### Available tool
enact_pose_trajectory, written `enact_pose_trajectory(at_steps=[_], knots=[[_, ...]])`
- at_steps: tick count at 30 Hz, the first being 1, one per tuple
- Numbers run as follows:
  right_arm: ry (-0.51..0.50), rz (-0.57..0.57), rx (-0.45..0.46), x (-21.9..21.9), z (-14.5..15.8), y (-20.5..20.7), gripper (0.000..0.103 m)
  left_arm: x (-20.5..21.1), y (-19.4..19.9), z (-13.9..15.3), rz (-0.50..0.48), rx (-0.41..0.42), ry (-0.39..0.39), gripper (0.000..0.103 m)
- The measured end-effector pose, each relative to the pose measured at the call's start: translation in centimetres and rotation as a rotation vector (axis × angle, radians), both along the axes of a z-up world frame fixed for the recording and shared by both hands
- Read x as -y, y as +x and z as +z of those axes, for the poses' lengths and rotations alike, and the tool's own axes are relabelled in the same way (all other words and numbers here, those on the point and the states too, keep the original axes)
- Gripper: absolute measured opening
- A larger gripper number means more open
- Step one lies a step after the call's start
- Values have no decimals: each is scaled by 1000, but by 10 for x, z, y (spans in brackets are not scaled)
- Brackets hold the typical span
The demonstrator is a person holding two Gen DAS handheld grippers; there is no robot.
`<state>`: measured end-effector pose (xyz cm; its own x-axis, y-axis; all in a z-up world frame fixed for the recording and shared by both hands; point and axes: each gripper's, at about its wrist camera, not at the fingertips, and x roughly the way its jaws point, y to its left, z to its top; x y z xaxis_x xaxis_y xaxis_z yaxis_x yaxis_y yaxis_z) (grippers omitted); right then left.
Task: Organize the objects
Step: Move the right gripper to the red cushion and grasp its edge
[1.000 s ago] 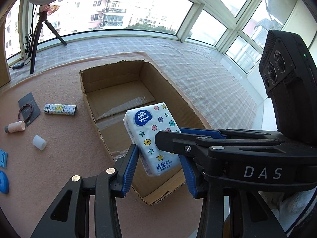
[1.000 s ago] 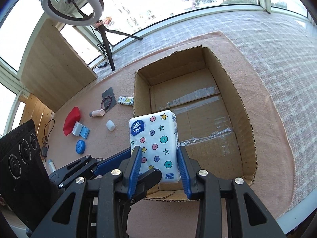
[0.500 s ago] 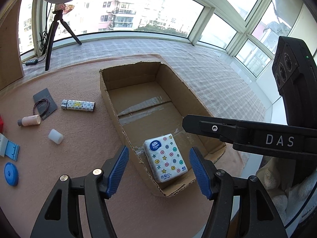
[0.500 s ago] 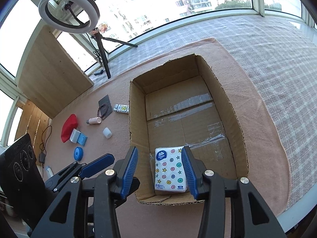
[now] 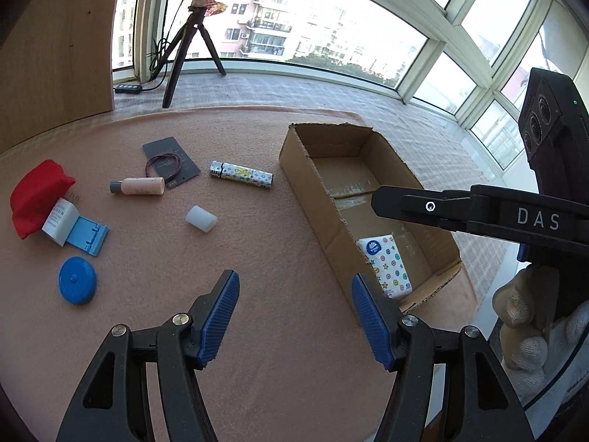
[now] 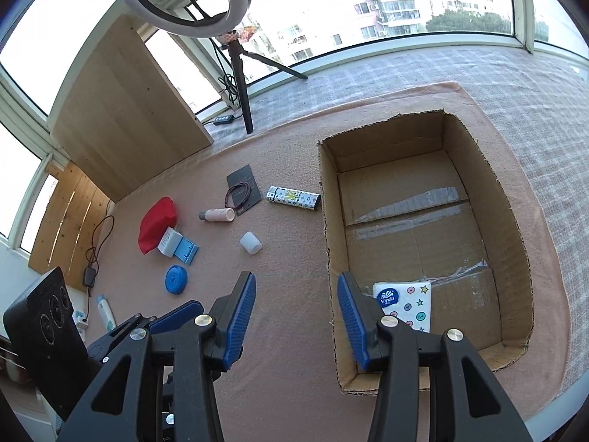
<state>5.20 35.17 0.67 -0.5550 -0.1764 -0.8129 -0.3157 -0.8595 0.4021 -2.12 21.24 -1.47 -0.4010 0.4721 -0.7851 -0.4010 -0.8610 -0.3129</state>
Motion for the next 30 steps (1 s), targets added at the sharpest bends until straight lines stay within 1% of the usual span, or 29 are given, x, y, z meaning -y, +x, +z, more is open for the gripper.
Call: enact_pose_trajectory(at_steps=[6,9,13,15,19,22,23,30], knots=[[-2,81,-11,42,7,-39,43,72,-1,-1,107,-3,-24,67],[-5,133,-17,68,11,-65,43,114,0,-2,165,-2,-37,67],[-22,192,-8,105,7,-107,44,168,0,-4,244,4,-47,67],[-47,216,2,122,2,-129,44,193,1,-6,280,6,-48,67],[-38,234,19,154,-7,-170,46,240,3,-7,341,8,-55,67],[-40,236,23,171,-14,-198,54,272,3,-9,380,16,-57,67],[-37,237,25,177,-17,-208,56,281,3,-10,391,19,-57,67],[17,253,76,209,-46,-268,58,325,1,-18,441,38,-62,67]])
